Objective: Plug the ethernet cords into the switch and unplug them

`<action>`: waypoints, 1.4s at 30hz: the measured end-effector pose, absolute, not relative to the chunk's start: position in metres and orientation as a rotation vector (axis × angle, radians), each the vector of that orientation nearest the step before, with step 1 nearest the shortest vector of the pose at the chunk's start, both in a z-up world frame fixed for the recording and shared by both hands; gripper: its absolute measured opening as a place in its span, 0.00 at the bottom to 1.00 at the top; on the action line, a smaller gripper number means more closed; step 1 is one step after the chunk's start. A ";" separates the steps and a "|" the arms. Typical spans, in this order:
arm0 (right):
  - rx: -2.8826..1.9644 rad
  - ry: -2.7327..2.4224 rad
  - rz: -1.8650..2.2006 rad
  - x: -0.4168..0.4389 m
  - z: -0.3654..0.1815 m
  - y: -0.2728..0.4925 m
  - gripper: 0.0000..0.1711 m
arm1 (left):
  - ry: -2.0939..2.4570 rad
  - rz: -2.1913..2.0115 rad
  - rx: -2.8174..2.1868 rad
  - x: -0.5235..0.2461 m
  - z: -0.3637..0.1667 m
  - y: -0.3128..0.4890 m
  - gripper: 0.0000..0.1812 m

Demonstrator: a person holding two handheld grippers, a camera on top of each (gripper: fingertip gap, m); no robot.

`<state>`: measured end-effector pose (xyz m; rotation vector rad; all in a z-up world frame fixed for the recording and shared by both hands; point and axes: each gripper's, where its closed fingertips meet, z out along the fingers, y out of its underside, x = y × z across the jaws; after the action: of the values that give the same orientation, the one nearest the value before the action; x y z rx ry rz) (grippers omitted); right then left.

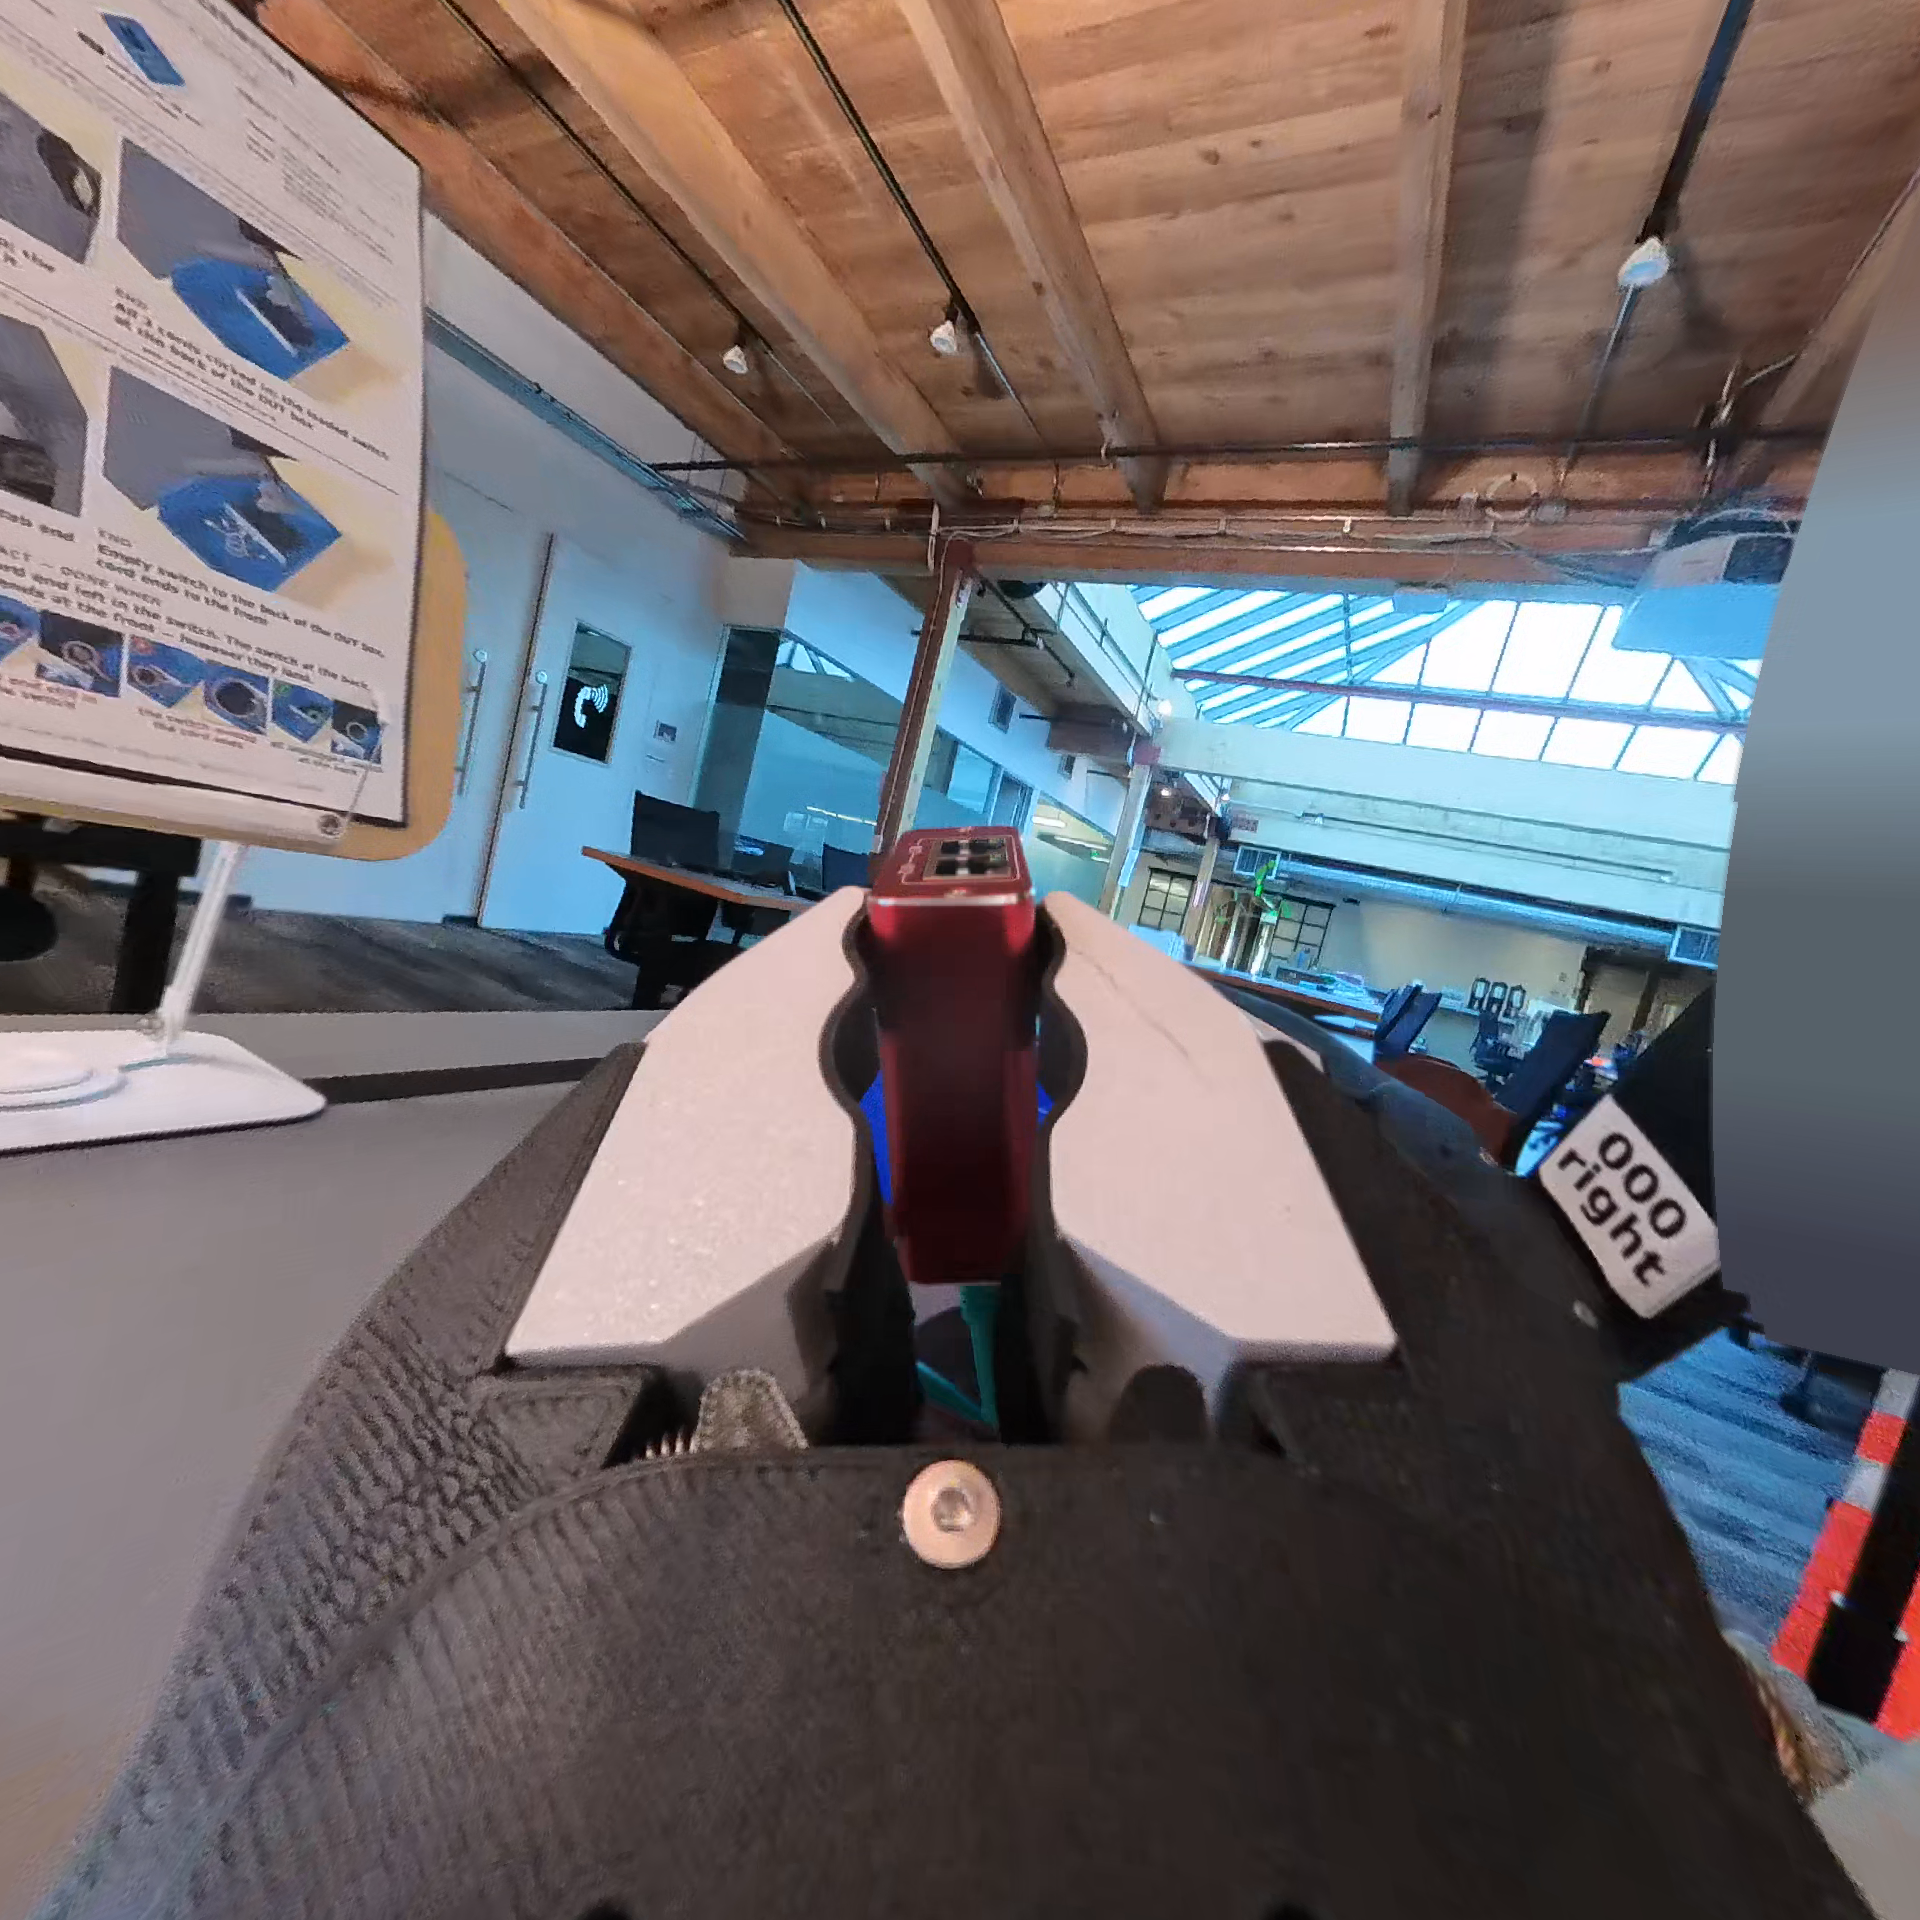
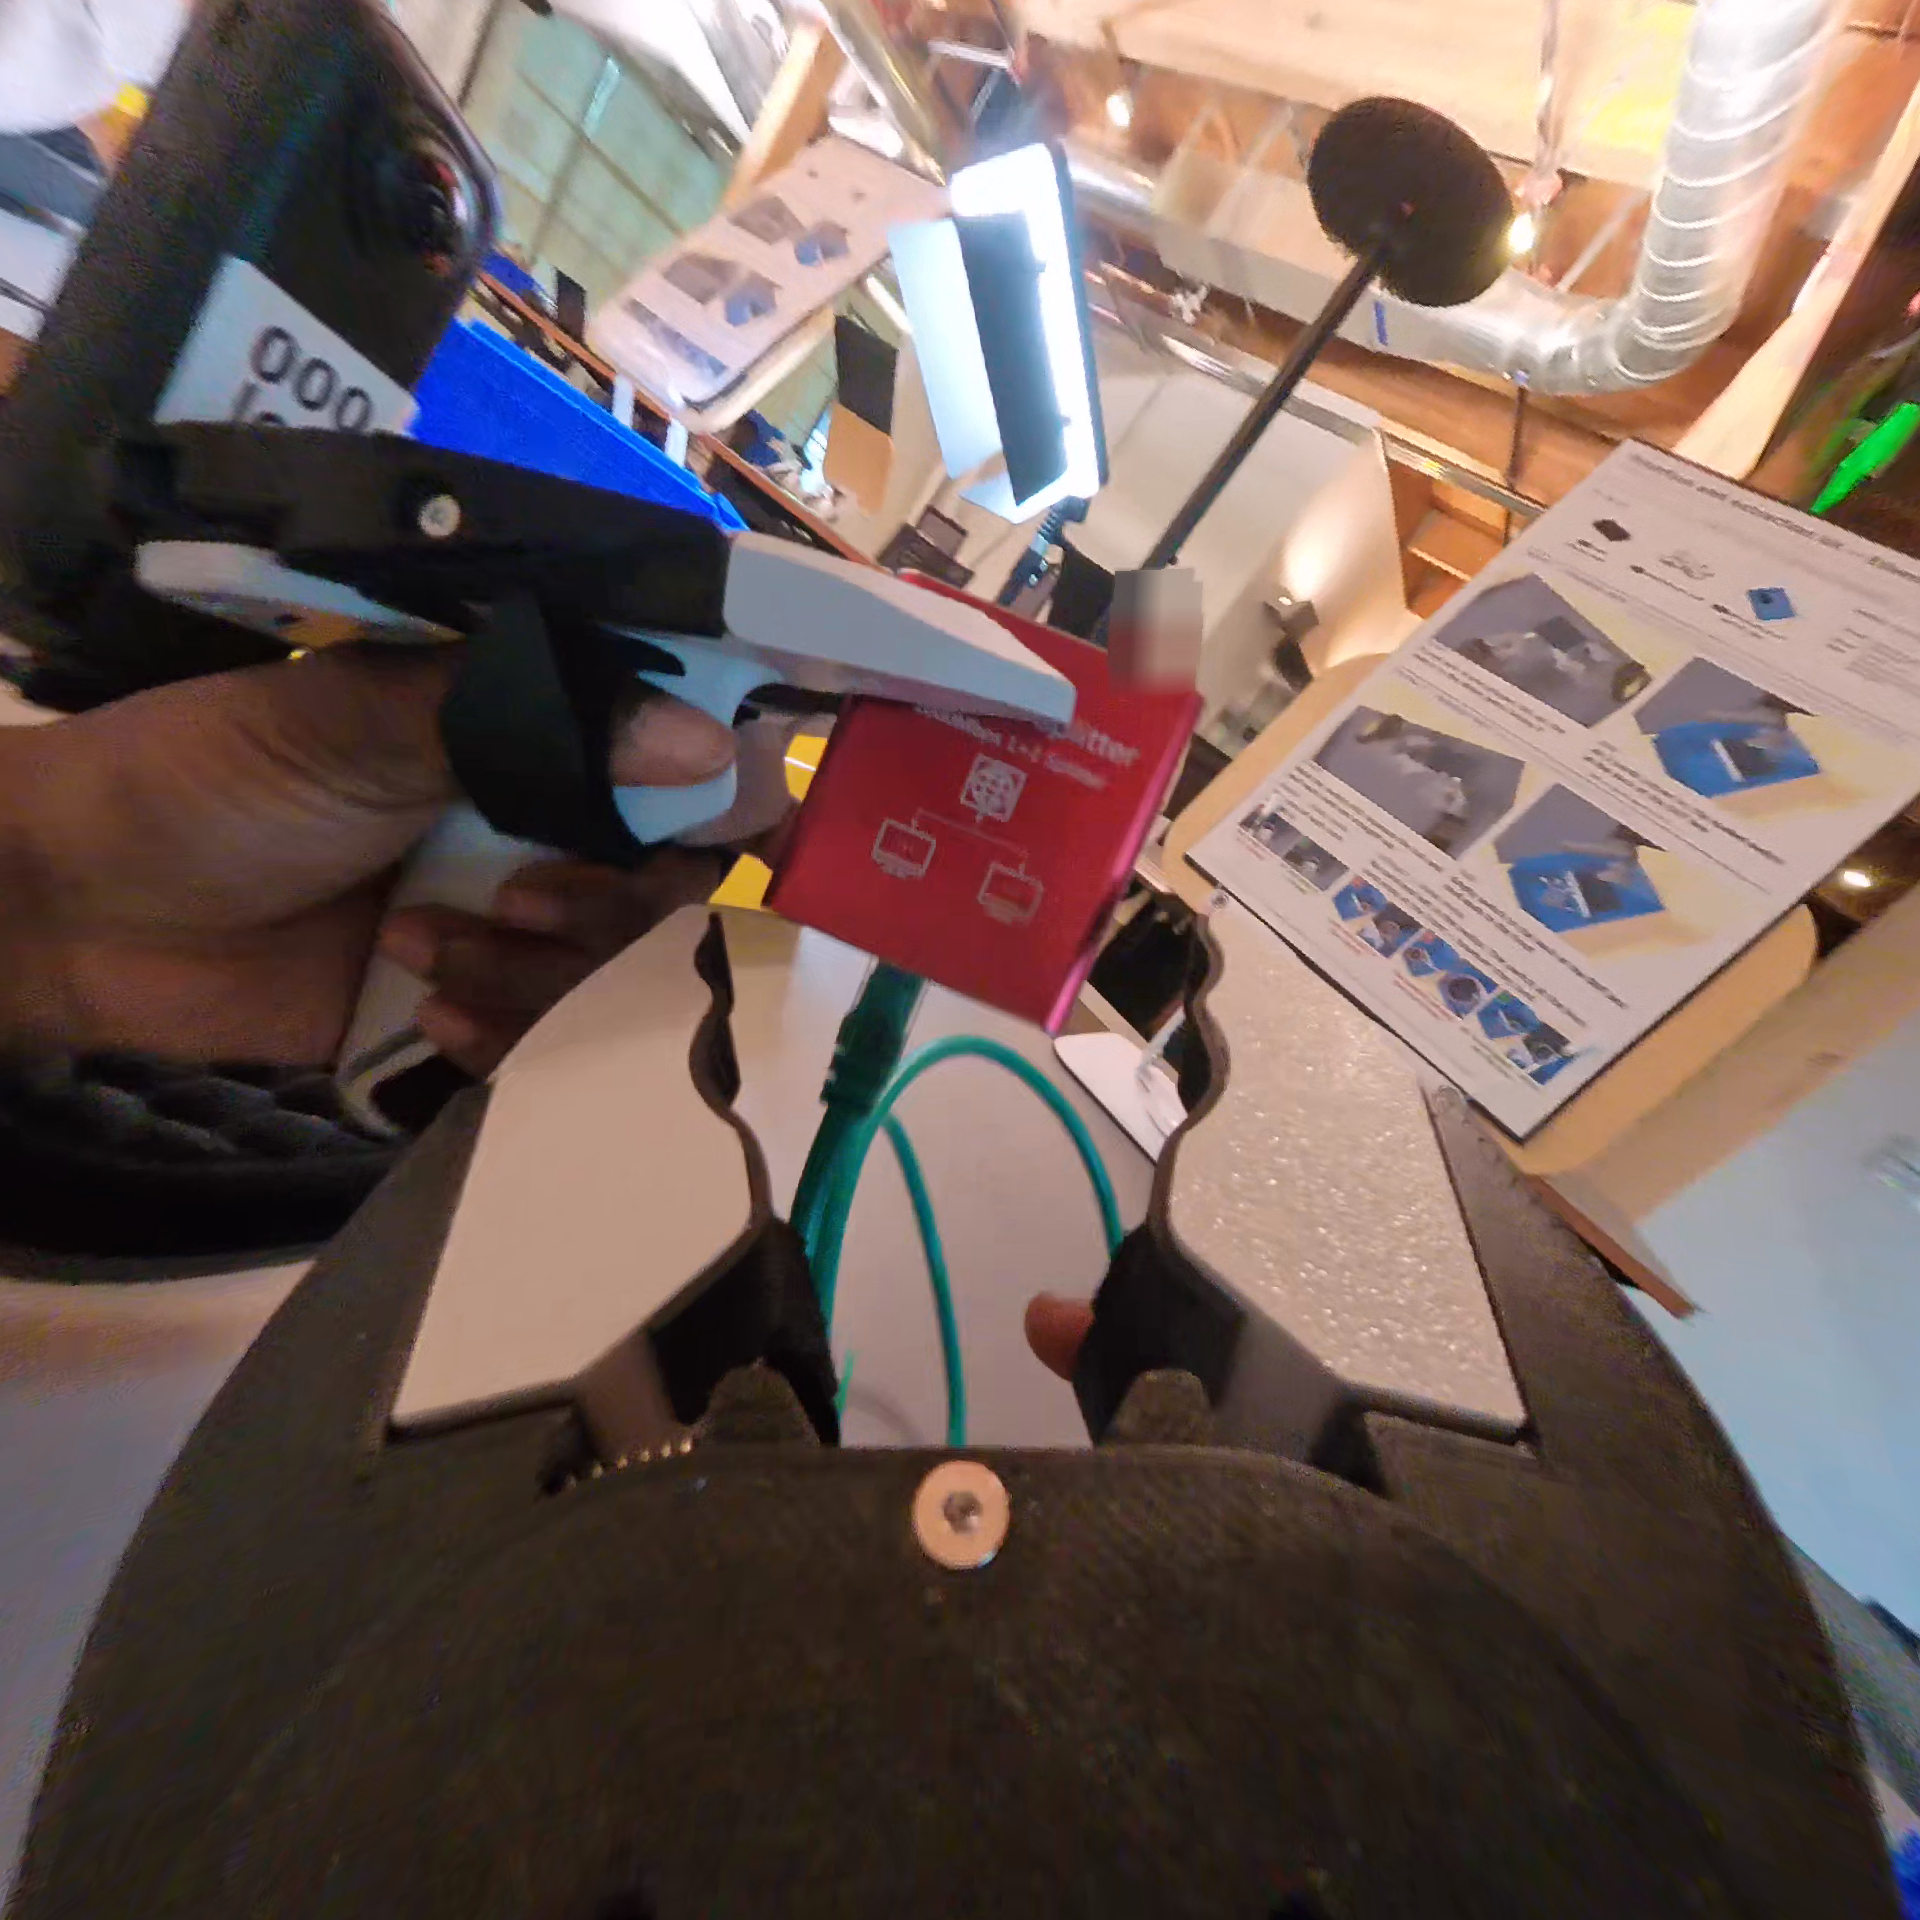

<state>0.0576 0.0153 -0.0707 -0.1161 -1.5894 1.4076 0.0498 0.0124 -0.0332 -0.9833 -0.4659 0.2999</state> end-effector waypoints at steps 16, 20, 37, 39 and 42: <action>0.431 -1.620 0.567 0.065 -0.104 0.032 0.46 | -0.102 0.319 -1.476 0.086 -0.060 0.045 0.33; 0.480 -1.638 0.461 0.062 -0.115 0.032 0.45 | -0.141 0.369 -1.671 0.072 -0.093 0.047 0.19; 0.184 -1.621 0.568 0.032 -0.105 0.047 0.51 | -0.567 -0.211 -1.150 0.048 -0.079 0.052 0.15; 0.186 -1.638 0.535 0.032 -0.108 0.052 0.44 | -0.558 -0.202 -1.190 0.052 -0.086 0.061 0.15; 0.227 -1.641 0.508 0.035 -0.109 0.058 0.43 | -0.540 -0.193 -1.196 0.055 -0.087 0.067 0.15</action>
<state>0.0349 0.0575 -0.1086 0.2270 -1.6412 0.5079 0.0546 0.0665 -0.0868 -1.1958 -0.5403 -0.1928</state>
